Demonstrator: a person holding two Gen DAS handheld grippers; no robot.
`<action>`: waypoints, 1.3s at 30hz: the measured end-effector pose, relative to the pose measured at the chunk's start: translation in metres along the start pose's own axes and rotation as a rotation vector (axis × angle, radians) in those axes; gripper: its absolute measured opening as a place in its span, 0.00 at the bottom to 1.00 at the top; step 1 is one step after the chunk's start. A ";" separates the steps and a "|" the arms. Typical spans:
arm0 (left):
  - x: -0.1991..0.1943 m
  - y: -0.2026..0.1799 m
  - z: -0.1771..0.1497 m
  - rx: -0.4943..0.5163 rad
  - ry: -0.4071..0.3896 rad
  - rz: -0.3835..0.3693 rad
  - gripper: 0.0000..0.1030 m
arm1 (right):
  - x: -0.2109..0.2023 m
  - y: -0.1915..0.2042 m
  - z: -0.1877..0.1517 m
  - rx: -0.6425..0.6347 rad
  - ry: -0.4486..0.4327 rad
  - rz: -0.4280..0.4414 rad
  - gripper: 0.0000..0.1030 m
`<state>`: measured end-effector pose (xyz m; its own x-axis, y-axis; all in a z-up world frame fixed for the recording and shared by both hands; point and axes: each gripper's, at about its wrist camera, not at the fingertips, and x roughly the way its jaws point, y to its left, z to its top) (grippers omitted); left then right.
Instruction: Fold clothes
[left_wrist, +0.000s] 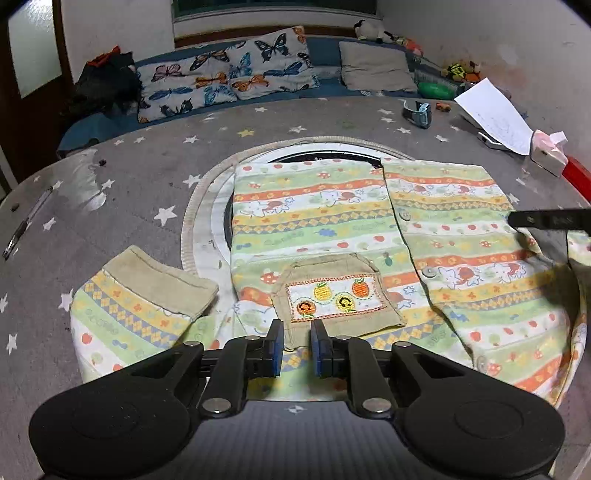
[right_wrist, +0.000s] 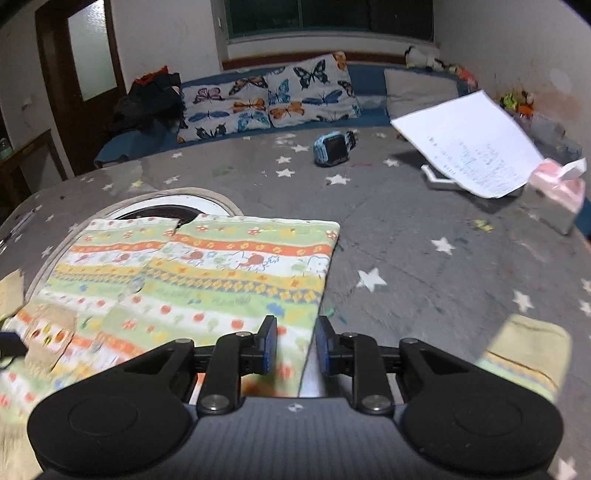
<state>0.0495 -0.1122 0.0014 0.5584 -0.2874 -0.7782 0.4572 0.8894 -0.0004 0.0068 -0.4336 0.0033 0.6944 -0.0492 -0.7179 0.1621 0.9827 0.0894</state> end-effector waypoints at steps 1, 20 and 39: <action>0.000 0.002 -0.001 -0.002 -0.003 0.004 0.17 | 0.007 -0.001 0.002 0.006 0.005 -0.001 0.18; -0.003 0.024 0.000 -0.034 -0.042 0.051 0.17 | 0.048 0.048 0.061 -0.183 -0.013 -0.025 0.12; -0.050 0.023 -0.054 -0.020 -0.038 0.088 0.18 | -0.061 0.166 -0.066 -0.552 0.038 0.329 0.21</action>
<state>-0.0057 -0.0581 0.0067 0.6219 -0.2213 -0.7512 0.3916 0.9186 0.0536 -0.0544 -0.2553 0.0164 0.6192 0.2672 -0.7384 -0.4471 0.8930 -0.0517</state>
